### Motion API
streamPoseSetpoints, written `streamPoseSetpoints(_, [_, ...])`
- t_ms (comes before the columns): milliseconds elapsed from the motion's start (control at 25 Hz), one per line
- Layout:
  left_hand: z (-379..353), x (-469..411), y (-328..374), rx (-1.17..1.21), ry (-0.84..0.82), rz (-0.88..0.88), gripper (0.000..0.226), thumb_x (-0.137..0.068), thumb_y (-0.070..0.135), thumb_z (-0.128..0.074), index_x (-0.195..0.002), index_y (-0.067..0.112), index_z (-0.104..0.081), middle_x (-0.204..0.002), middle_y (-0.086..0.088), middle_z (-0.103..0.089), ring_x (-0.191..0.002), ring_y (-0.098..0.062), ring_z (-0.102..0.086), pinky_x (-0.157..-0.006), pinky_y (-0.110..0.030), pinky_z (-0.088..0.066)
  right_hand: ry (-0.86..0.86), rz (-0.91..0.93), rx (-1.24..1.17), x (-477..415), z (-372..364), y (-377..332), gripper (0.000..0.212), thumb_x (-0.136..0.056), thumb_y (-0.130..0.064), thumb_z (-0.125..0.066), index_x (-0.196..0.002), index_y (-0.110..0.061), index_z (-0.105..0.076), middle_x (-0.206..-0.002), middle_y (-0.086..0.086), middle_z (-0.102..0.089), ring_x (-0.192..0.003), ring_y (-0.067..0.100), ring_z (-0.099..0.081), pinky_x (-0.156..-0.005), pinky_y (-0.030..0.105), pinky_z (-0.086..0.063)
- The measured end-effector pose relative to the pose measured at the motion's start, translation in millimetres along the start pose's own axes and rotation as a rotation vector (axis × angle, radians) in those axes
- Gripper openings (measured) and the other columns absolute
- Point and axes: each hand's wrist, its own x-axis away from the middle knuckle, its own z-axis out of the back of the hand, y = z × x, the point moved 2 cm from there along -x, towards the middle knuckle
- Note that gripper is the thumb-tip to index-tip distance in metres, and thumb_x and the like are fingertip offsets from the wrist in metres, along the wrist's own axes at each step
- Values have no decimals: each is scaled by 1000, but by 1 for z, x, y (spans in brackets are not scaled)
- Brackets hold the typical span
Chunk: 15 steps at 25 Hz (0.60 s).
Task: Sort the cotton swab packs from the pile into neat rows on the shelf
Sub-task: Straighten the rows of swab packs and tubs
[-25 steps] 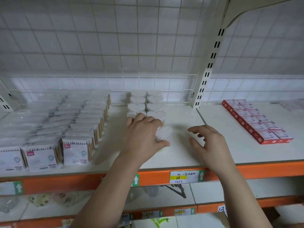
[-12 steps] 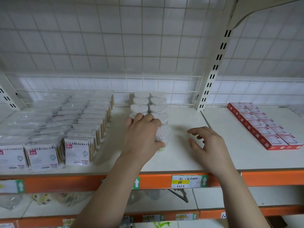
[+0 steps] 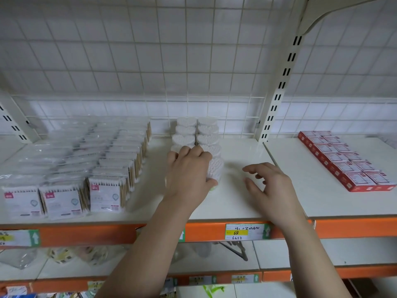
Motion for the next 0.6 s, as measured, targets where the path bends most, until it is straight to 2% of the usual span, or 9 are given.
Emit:
streamPoseSetpoints(120, [9,11,-4,48,114,-40,46,-82,56,-52,-116,25,-61,-117,8,-57,-110,-19,-50,-87,-35,-30,59,15,-19,4,2,-13,21,-85,-13,-64,-105,-21,-67,-97,-13,-59,-90,9,-54,-75,4,-35])
streamPoseSetpoints(280, [25,34,-22,98,317,-33,34,-85,47,-50,-107,26,-64,-108,8,-63,-97,-19,-57,-81,-35,-31,150,47,-49,4,0,-40,19,-86,-13,-63,-104,-19,-67,-95,-14,-59,-95,12,-56,-79,20,-40])
streamPoseSetpoints(520, [51,84,-87,82,299,15,39,-84,49,-46,-109,26,-64,-106,7,-63,-97,-20,-57,-83,-38,-33,113,143,-77,8,-33,-107,18,-85,-11,-63,-100,-19,-68,-96,-9,-63,-90,16,-57,-73,22,-41])
streamPoseSetpoints(600, [62,100,-113,77,316,44,39,-84,48,-47,-110,25,-65,-106,6,-63,-97,-21,-58,-83,-37,-32,87,177,-87,11,-50,-134,17,-85,-14,-61,-100,-19,-67,-96,-8,-63,-92,16,-57,-77,24,-42])
